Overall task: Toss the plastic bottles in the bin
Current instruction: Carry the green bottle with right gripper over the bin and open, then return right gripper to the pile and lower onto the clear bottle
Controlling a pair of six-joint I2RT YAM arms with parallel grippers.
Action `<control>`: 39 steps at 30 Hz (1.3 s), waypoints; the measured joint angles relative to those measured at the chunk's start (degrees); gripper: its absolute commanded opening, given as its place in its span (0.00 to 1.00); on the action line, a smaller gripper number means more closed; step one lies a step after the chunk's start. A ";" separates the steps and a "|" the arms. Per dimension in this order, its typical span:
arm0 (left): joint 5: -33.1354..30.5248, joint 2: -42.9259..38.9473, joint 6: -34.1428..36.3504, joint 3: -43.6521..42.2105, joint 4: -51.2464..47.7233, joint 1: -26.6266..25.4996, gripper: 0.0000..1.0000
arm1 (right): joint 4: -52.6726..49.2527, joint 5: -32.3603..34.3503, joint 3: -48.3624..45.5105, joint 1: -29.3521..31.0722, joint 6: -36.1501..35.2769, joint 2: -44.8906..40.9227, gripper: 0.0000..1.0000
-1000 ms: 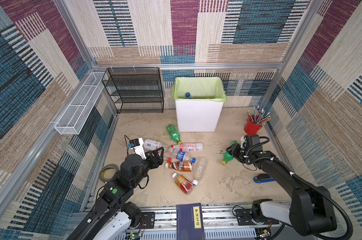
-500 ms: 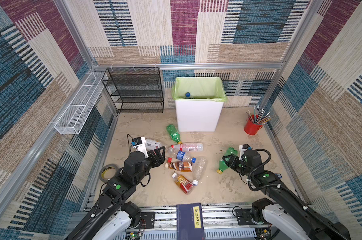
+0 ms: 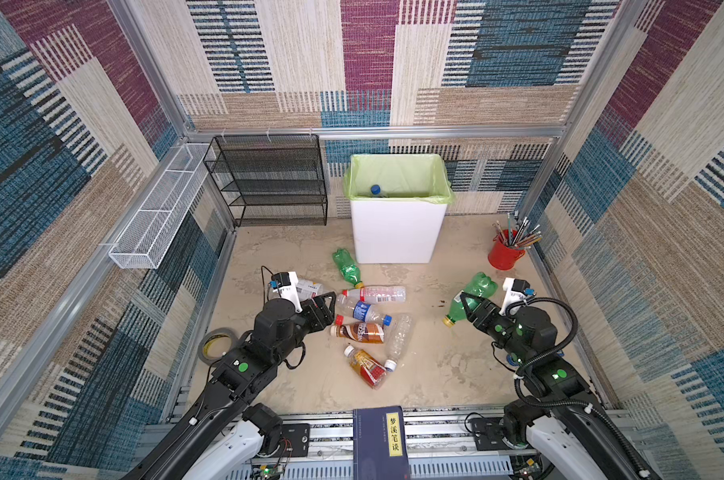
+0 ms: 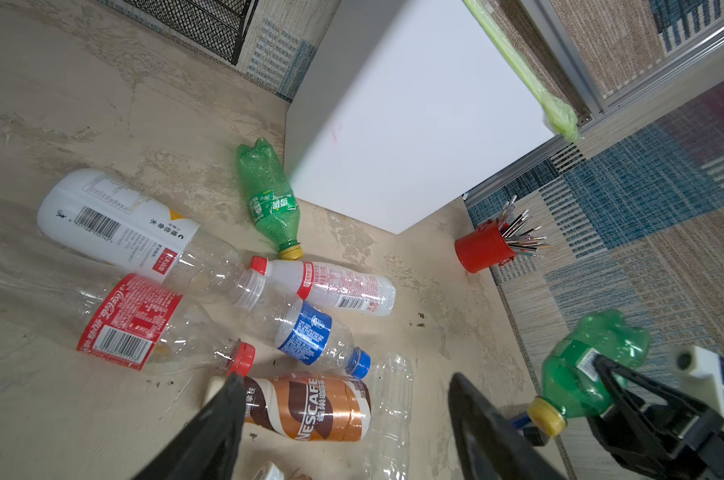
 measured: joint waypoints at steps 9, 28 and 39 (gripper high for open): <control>0.02 0.07 0.02 0.24 0.26 0.11 0.78 | -0.02 2.14 11.06 -0.04 -4.02 3.54 0.50; 0.00 3.67 -0.83 3.74 5.81 0.72 0.78 | -17.79 0.79 114.27 -1.36 -14.95 84.11 0.93; -0.02 -1.46 -1.70 0.81 6.60 1.46 0.78 | -18.21 6.27 72.48 -3.17 -13.44 40.70 0.90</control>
